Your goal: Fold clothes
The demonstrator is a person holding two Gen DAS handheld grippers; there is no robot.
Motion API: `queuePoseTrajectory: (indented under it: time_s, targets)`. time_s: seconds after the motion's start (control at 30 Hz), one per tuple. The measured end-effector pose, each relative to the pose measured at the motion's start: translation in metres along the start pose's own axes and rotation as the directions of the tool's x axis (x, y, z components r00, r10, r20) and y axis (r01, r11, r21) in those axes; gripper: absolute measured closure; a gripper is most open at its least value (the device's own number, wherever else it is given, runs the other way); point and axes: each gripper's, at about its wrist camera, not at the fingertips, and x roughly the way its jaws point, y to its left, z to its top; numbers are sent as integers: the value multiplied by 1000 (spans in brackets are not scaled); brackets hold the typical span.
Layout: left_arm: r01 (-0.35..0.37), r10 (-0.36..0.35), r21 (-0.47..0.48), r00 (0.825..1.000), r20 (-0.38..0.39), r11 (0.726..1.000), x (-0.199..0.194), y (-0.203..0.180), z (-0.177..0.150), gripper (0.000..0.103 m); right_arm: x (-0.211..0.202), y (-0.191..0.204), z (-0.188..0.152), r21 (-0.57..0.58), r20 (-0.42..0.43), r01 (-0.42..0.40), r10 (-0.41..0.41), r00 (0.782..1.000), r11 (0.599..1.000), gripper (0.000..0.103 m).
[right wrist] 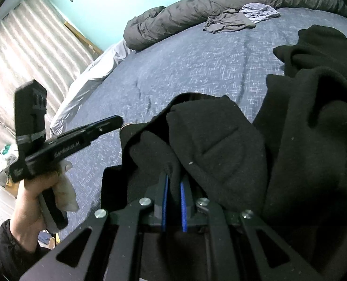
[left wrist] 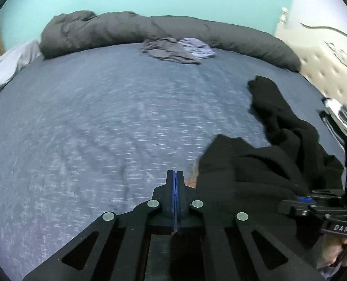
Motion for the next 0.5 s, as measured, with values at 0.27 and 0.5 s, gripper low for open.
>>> queuePoseTrajectory:
  time_s: [0.27, 0.5]
  targets:
    - [27, -25, 101, 999, -19, 994, 0, -43, -1, 83, 1, 0, 0, -2, -2, 8, -8, 1000, 1000, 95]
    - [-50, 66, 232, 996, -61, 972, 21, -69, -11, 77, 2, -1, 0, -2, -3, 3, -3, 1000, 1000, 95]
